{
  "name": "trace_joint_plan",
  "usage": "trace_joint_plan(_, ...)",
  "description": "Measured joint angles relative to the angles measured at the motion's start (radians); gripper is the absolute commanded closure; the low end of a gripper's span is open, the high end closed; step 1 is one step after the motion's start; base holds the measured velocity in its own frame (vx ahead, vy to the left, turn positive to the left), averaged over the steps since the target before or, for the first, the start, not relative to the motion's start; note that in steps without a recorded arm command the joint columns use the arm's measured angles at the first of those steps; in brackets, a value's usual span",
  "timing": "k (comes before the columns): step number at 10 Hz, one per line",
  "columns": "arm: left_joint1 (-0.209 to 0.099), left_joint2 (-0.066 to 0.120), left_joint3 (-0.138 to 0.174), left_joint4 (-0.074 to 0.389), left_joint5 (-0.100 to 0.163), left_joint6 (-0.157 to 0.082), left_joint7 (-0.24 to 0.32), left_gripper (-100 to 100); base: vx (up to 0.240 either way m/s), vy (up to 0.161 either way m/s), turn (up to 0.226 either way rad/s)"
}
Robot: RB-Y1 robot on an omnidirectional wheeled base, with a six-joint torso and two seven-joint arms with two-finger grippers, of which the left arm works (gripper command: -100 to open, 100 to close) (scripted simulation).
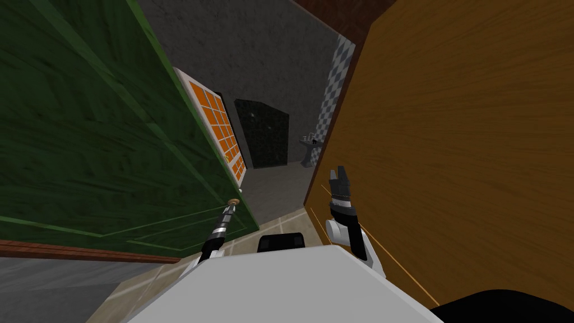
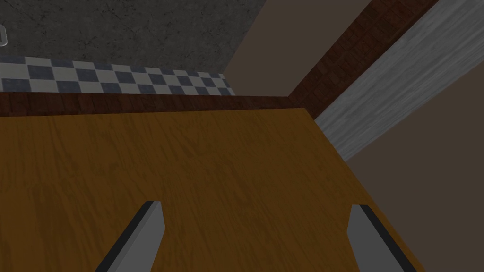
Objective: Pull the door open
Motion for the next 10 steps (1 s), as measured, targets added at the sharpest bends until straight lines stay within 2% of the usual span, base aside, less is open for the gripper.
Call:
trace_joint_plan(5,0.001,0.008,-0.025,-0.005,0.046,0.006,0.124,100,-0.039,0.014,-0.044)
trace_joint_plan(9,-0.014,0.017,-0.042,0.014,0.086,0.002,0.218,100,-0.048,0.012,-0.053)
trace_joint_plan(10,-0.003,0.018,-0.048,-0.005,0.097,0.011,0.246,100,-0.037,0.017,-0.025)
